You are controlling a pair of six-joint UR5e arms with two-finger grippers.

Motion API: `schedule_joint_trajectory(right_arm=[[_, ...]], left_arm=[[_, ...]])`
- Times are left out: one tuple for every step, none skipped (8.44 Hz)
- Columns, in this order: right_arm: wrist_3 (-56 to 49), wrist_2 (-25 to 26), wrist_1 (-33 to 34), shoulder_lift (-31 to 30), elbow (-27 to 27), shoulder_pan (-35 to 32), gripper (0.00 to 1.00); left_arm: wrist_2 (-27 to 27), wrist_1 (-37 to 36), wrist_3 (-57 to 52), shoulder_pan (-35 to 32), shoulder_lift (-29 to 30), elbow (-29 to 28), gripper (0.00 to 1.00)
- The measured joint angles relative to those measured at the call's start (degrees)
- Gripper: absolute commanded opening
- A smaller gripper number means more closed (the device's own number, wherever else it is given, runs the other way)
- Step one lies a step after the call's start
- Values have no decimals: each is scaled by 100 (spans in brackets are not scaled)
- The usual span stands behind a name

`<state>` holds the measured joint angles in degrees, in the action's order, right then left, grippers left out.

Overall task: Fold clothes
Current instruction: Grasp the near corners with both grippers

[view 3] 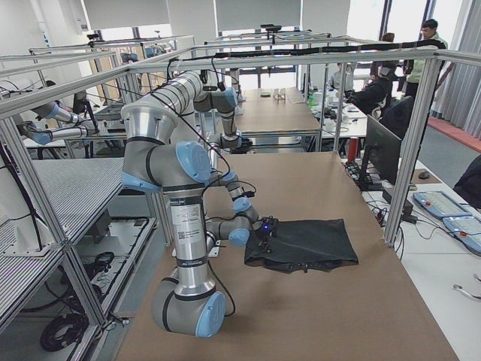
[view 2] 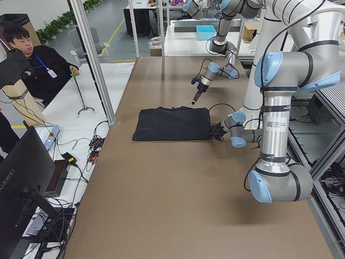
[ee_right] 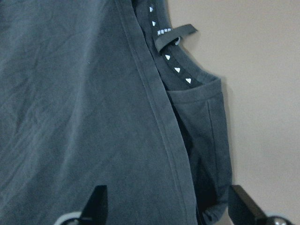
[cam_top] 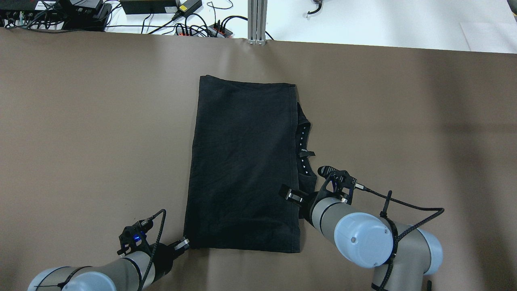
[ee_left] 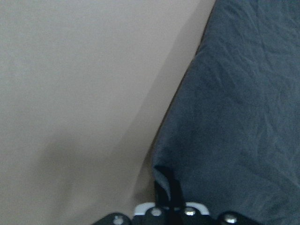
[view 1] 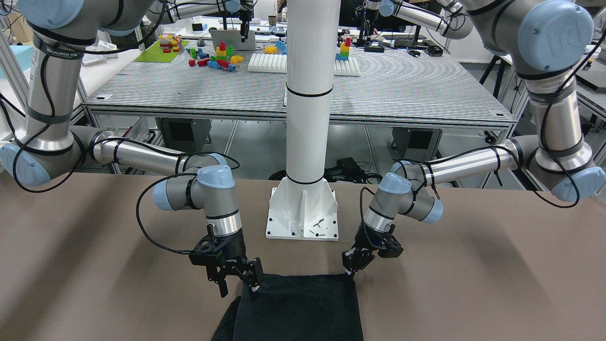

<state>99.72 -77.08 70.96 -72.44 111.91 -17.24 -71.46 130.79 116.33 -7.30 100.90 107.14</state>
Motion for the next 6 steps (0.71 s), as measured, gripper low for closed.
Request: schedule_joint_trajectory(right_arm=[[202, 140, -20, 2, -185, 152, 83], [382, 250, -47, 20, -360, 247, 74], [538, 332, -65, 39, -469, 295, 69], [759, 426, -71, 58, -551, 318, 59], [927, 487, -76, 91, -603, 328, 50], [1068, 516, -80, 136, -627, 331, 41]], left_arm=[[0, 3, -3, 0, -4, 1, 0], [1, 6, -5, -3, -6, 4, 0], [5, 7, -9, -5, -7, 6, 0], [7, 8, -12, -4, -8, 7, 0], [9, 8, -13, -3, -8, 8, 0], [9, 8, -14, -1, -8, 6, 0]])
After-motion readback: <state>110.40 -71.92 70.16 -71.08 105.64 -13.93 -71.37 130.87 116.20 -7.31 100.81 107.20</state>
